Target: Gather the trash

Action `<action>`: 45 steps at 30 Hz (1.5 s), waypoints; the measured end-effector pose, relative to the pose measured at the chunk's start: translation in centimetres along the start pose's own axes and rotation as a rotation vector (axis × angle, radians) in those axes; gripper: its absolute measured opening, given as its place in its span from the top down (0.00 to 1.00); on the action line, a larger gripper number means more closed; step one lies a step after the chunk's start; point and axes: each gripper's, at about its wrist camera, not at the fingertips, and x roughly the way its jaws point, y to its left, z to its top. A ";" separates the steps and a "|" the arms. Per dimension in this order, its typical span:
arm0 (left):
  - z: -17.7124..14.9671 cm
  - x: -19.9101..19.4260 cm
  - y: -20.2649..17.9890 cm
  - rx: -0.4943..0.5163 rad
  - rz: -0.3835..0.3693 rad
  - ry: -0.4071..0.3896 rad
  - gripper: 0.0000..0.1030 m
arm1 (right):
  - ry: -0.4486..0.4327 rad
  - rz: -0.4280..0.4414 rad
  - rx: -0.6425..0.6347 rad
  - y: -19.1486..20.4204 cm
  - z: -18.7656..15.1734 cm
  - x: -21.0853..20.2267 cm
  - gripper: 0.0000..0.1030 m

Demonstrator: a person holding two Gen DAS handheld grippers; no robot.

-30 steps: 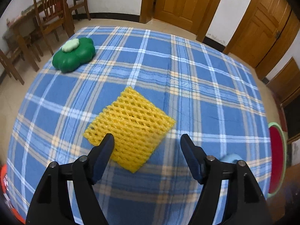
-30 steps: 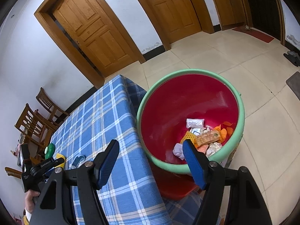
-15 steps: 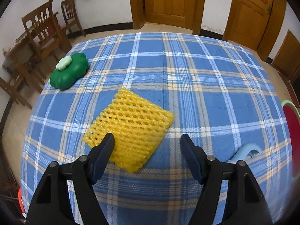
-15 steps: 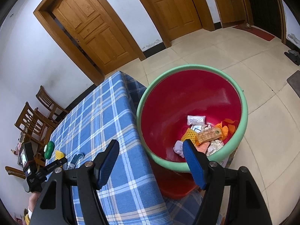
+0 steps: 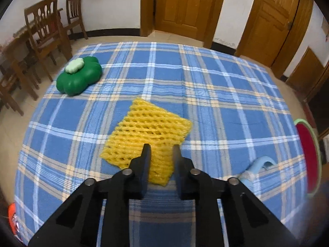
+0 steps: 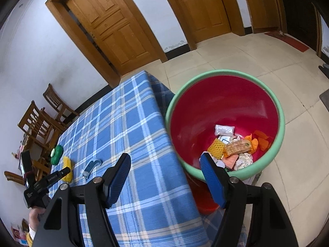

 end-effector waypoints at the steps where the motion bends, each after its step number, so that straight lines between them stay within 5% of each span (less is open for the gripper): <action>1: 0.0 -0.1 0.2 -0.009 -0.033 0.001 0.93 | 0.001 0.000 -0.008 0.3 0.0 0.0 0.29; 12: -1.0 -3.0 0.6 -0.009 -0.216 -0.017 0.95 | 0.032 0.020 -0.103 4.3 -0.8 0.5 0.29; 23: -3.8 -4.2 1.7 0.034 -0.246 0.055 0.95 | 0.045 0.033 -0.138 6.0 -1.7 0.7 0.29; 25: -4.4 -4.3 2.1 0.029 -0.246 0.073 0.91 | 0.047 0.035 -0.140 6.1 -1.9 0.8 0.30; 29: -5.2 -4.8 3.0 0.009 -0.250 0.083 0.60 | 0.052 0.041 -0.146 6.4 -2.0 0.8 0.29; 36: -5.0 -5.4 3.7 -0.016 -0.167 0.057 0.31 | 0.055 0.046 -0.142 6.4 -2.3 0.8 0.29; 45: -3.4 -1.8 3.1 -0.115 -0.076 0.117 0.27 | 0.054 0.042 -0.119 5.7 -2.2 0.8 0.29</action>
